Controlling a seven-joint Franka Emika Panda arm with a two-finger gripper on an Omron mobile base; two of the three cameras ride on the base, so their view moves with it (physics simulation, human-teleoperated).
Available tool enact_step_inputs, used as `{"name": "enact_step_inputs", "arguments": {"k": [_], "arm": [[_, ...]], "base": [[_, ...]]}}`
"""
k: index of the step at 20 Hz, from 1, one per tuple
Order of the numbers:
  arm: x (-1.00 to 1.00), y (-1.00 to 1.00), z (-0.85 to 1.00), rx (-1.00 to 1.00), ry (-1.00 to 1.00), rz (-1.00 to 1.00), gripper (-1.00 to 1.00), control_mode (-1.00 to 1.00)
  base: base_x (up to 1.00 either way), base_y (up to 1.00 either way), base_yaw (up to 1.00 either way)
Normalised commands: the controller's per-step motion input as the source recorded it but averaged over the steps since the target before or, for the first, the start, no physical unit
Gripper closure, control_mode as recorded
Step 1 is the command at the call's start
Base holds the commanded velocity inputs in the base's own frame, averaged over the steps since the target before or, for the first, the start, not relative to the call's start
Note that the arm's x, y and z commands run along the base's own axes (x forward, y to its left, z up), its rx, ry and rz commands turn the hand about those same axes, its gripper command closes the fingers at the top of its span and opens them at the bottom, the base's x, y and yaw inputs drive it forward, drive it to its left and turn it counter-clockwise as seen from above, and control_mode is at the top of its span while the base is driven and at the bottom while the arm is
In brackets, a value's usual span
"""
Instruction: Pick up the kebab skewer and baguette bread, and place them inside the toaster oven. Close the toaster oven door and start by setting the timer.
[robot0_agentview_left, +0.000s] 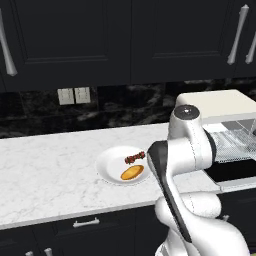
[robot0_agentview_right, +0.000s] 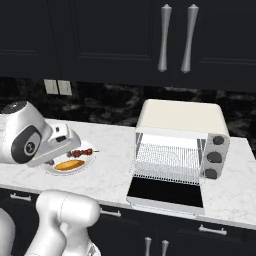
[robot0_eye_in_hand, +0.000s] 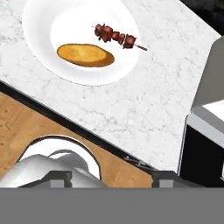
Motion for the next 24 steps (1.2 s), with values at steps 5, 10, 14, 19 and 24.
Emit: {"name": "enact_step_inputs", "arguments": {"k": [5,10,14,19,24], "arm": [[0.12,0.89,-0.37,0.03,0.01,-0.48,-1.0,-1.0],[0.68,0.53,-0.38,0.12,-0.02,-0.67,-1.0,-1.0],[0.99,0.3,-0.35,0.14,0.0,-0.5,-1.0,-1.0],[0.63,0.1,-0.63,0.17,0.0,-0.33,-1.0,-1.0],[0.25,0.16,-0.63,0.09,0.0,-0.2,-1.0,-1.0]], "base": [[0.0,0.0,0.0],[0.0,0.0,0.0],[0.0,0.0,0.0],[0.0,0.0,0.0],[0.0,0.0,0.0]]}}
